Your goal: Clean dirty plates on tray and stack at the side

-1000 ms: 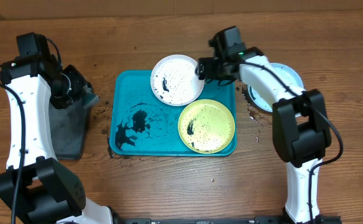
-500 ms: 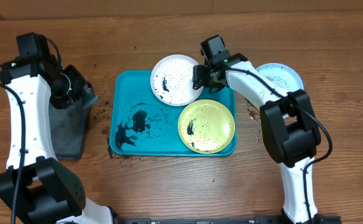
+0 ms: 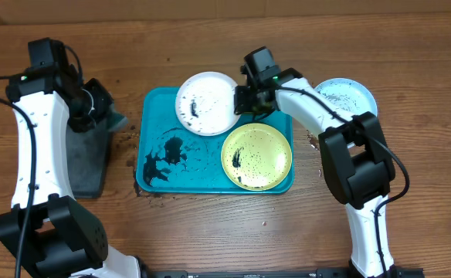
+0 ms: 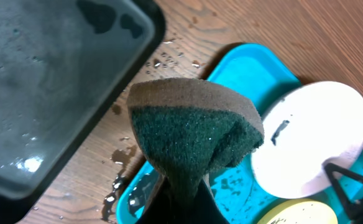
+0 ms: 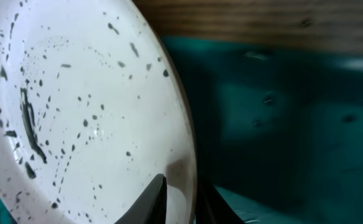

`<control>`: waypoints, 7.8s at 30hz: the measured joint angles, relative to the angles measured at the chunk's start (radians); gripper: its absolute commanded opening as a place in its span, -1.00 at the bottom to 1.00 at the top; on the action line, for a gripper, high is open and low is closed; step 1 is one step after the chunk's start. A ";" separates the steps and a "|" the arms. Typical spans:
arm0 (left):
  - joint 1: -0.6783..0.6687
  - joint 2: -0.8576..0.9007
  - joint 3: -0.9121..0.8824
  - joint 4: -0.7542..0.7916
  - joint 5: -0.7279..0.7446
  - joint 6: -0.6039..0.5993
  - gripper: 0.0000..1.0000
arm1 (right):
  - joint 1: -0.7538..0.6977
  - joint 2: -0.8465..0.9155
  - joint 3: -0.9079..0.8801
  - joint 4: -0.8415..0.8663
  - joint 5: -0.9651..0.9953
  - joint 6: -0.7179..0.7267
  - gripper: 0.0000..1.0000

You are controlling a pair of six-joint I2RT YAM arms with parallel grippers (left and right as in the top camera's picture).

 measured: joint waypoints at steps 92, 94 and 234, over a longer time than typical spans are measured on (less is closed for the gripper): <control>-0.396 0.317 -0.088 0.223 0.047 0.046 -0.92 | 0.151 0.001 0.000 -0.033 0.056 0.248 -0.93; -0.396 0.317 -0.127 0.239 0.039 0.030 -0.92 | 0.152 0.001 0.000 -0.034 0.068 0.247 -0.93; 0.287 0.069 0.242 -0.175 -0.209 -0.119 -0.91 | 0.640 -0.136 0.410 -0.121 1.545 -0.978 -0.93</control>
